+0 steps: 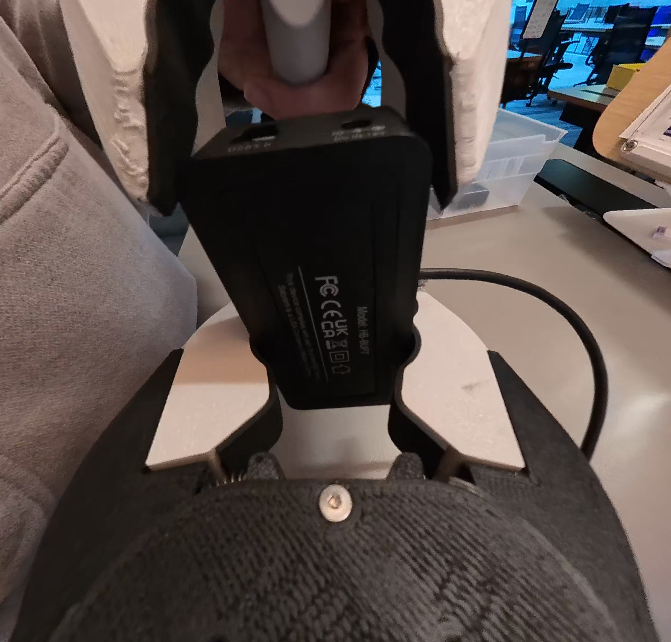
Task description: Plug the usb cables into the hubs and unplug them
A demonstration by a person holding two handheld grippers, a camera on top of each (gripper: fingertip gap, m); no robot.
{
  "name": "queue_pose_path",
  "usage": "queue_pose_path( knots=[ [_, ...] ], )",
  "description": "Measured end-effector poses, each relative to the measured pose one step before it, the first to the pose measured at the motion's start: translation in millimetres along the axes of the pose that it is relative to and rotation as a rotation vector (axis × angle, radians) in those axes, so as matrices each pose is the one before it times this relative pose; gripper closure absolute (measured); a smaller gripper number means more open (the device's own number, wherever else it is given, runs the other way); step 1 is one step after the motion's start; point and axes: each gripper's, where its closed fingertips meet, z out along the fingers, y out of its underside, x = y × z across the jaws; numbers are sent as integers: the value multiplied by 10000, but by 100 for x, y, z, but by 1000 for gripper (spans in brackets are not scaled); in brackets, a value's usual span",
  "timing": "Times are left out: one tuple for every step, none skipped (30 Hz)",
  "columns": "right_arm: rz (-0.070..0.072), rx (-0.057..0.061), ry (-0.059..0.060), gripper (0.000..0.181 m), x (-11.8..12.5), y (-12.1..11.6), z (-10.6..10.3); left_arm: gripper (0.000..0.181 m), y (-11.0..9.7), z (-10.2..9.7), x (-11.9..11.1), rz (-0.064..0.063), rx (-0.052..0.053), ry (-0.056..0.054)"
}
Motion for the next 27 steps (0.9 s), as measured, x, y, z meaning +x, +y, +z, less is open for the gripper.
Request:
queue_pose_path(
  knots=[
    [-43,1,30,108,14,-79,79,129,73,-10,-5,-24,-12,14],
    [-22,103,-12,108,-44,-258,38,129,132,14,-4,2,-28,23],
    [27,-11,-18,108,-16,-110,42,129,124,21,-22,29,-21,-15],
    [-10,-108,19,107,48,56,71,129,29,-9,-62,-3,13,-50],
    [-57,-70,87,107,105,-2,45,129,-30,-23,-26,-26,37,-13],
    [-53,8,37,108,9,-123,9,129,71,-27,-33,19,-38,8],
    [-38,101,71,107,66,-254,-18,129,113,-9,-137,77,-44,-62],
    [2,154,184,104,222,-307,-14,129,-38,-13,-77,43,108,-32],
    [86,6,100,109,151,-92,-30,129,-134,-15,64,-99,198,98],
    [72,-45,-324,110,-421,-54,41,129,-148,-36,67,-166,191,101],
    [143,-48,-173,110,-211,-82,85,129,-129,-72,43,-11,170,57],
    [38,82,-66,110,-108,-170,65,130,-86,-79,59,62,129,49],
    [-27,51,-46,110,-61,-75,32,130,11,-37,49,52,34,56],
    [-119,-107,94,110,74,132,26,130,119,-16,34,42,-71,59],
    [-22,-174,-38,110,-62,224,24,130,158,-15,27,31,-127,35],
    [-25,-144,24,110,38,213,4,130,139,-13,-6,46,-130,-20],
    [-33,-109,30,110,46,156,-15,130,75,-1,12,105,-63,-46],
    [-9,-126,-75,110,-79,146,-31,130,35,11,25,55,-4,-28],
    [-70,-126,32,110,53,110,-48,130,41,0,-19,3,-7,-5],
    [-109,-137,121,110,154,120,-44,130,60,-50,-12,15,-24,28],
    [-49,-107,-2,110,15,115,-34,131,-23,-99,-13,-4,9,36],
    [-66,-81,78,110,150,98,-71,132,-224,-259,-234,-92,112,-96],
    [-46,-67,207,110,344,172,-186,130,-535,-589,-650,-213,287,-332],
    [80,-110,156,110,350,331,-314,127,-742,-944,-912,-356,438,-396],
    [50,-150,356,110,618,417,-475,126,-653,-1153,-935,-453,465,-325],
    [55,-140,397,110,692,438,-598,129,-209,-1169,-1035,-410,313,-357],
    [145,-109,229,110,506,417,-641,134,588,-989,-1066,-197,-15,-393]
  ],
)
